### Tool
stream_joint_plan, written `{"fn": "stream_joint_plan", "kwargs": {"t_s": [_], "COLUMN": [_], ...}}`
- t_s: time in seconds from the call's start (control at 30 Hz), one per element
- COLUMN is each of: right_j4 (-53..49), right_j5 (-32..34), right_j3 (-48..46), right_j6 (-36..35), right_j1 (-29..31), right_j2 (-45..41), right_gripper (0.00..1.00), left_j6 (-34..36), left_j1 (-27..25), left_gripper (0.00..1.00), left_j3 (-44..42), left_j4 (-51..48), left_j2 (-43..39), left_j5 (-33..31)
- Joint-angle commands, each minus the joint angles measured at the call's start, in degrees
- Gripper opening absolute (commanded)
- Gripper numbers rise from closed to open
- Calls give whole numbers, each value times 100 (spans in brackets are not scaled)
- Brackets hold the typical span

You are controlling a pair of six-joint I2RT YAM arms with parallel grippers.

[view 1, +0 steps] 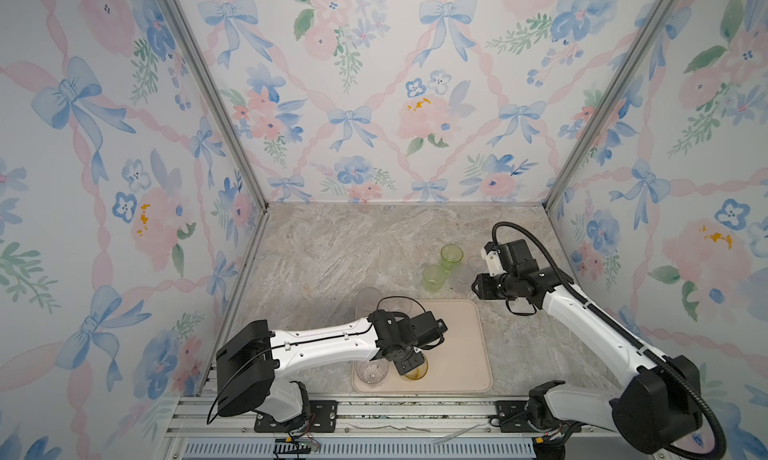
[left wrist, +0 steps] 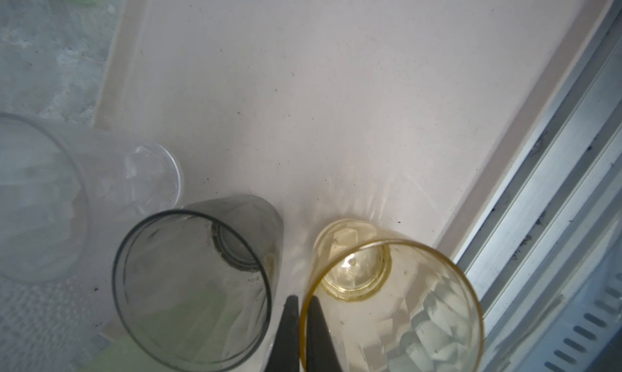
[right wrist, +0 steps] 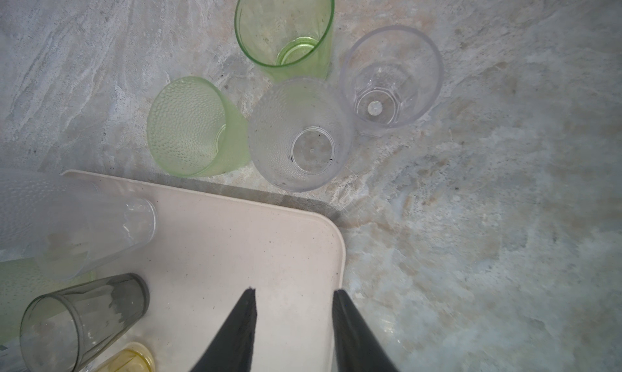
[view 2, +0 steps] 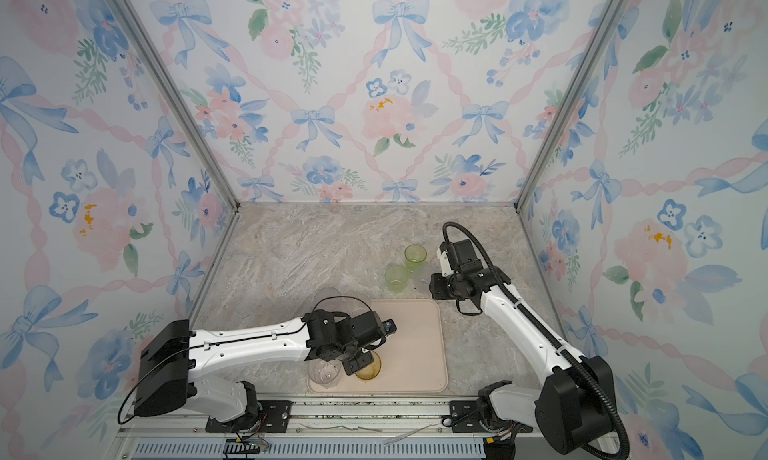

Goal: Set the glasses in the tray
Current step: 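Lower the yellow glass onto the tray edge nearest the robot, then open the left gripper and raise it while the right gripper moves toward the tray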

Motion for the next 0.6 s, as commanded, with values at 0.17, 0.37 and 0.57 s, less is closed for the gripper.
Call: {"fn": "stream_joint_plan", "kwargs": {"t_s": [0.17,0.37,0.57], "right_j4": [-252,-310,-573], "right_j5": [22,70,55], "right_j3": [283,255,276], "right_j6": [2,45,32], "right_j1": [414,614,842], "right_j2": [265,290,309], "right_gripper": [41,41,41], "left_j6": [1,23,80], "left_j1": [41,39,30], "left_gripper": [16,21,22], "left_j3": [-119,-119,30], "left_j4": [-53,-52,-55], "left_j2": [-283,-426,-590], "left_j5": [61,81,14]}}
